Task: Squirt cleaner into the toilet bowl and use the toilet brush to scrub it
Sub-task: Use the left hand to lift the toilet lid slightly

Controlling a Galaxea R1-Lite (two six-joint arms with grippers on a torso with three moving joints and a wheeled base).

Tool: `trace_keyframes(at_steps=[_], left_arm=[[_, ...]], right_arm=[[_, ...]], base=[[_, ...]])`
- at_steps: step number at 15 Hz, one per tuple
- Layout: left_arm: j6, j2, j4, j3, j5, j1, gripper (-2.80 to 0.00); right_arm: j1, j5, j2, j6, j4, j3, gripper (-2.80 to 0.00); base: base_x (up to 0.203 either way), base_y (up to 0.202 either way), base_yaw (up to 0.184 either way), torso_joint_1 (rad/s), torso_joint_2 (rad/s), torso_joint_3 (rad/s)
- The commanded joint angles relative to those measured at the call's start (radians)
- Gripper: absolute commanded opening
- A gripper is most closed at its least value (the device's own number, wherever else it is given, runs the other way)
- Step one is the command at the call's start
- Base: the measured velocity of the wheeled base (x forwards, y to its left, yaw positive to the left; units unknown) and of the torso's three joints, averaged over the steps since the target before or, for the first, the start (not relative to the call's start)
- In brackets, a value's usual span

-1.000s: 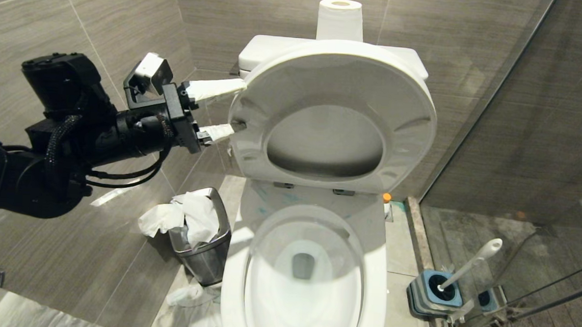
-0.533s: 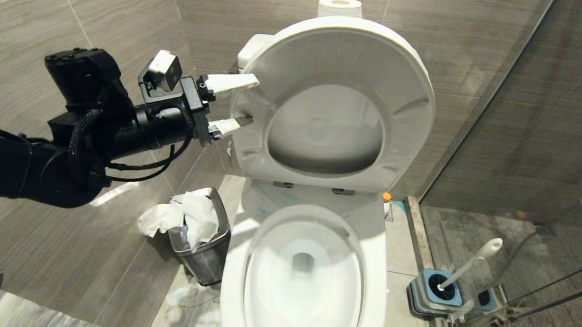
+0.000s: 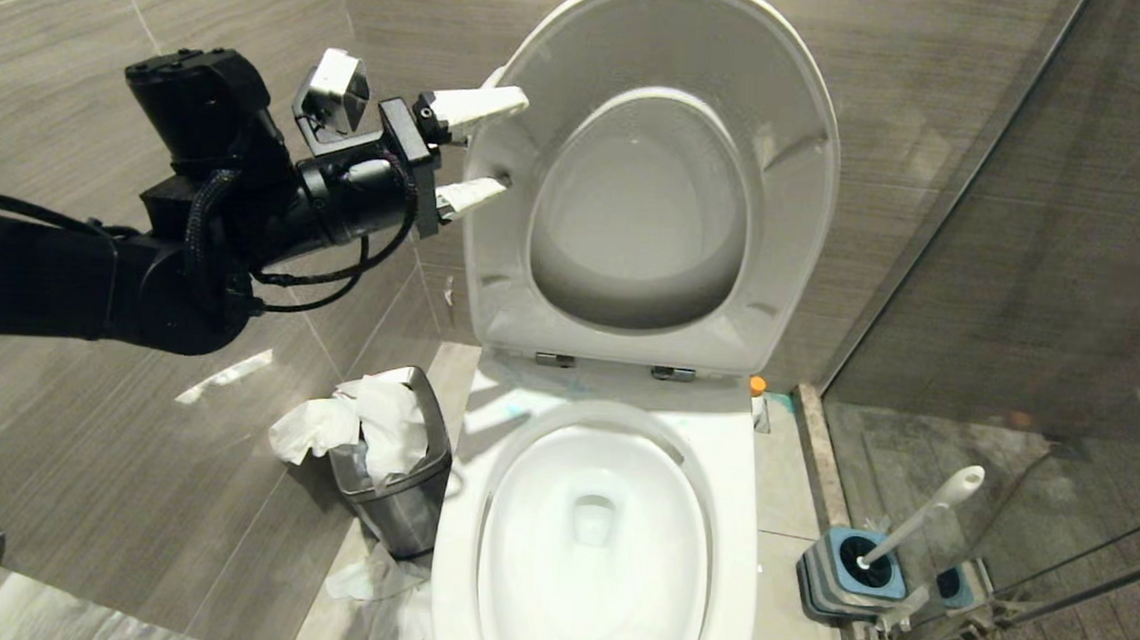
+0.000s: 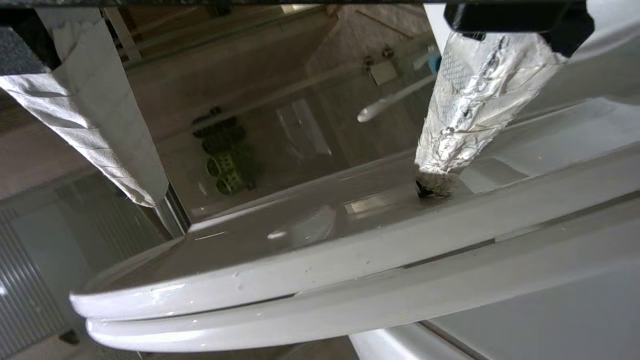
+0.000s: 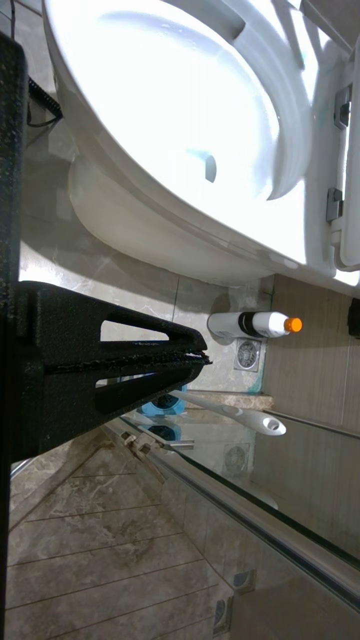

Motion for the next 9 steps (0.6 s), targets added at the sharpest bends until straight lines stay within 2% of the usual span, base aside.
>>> trace_keyframes(at_steps=[1,5,7,9], left_arm=[[0.003,0.064,0.007,-0.069,0.059,-0.005,0.00],[0.071,0.122,0.018,-0.125,0.100,-0.012,0.00],[0.104,0.163,0.026,-0.198,0.151,-0.019,0.00],[0.114,0.179,0.088,-0.256,0.203,-0.034,0.00]], right_arm=[[0.000,-0.001,0.001,0.000,0.000,0.000,-2.80],[0.000,0.000,0.001,0.000,0.001,-0.001,-2.80],[0.000,0.000,0.001,0.000,0.001,-0.001,-2.80],[0.000,0.000,0.001,0.000,0.000,-0.001,-2.80]], base=[[0.000,0.000,0.000,0.000,0.00,0.000],[0.000,0.000,0.000,0.000,0.00,0.000],[0.000,0.000,0.000,0.000,0.00,0.000],[0.000,0.000,0.000,0.000,0.00,0.000]])
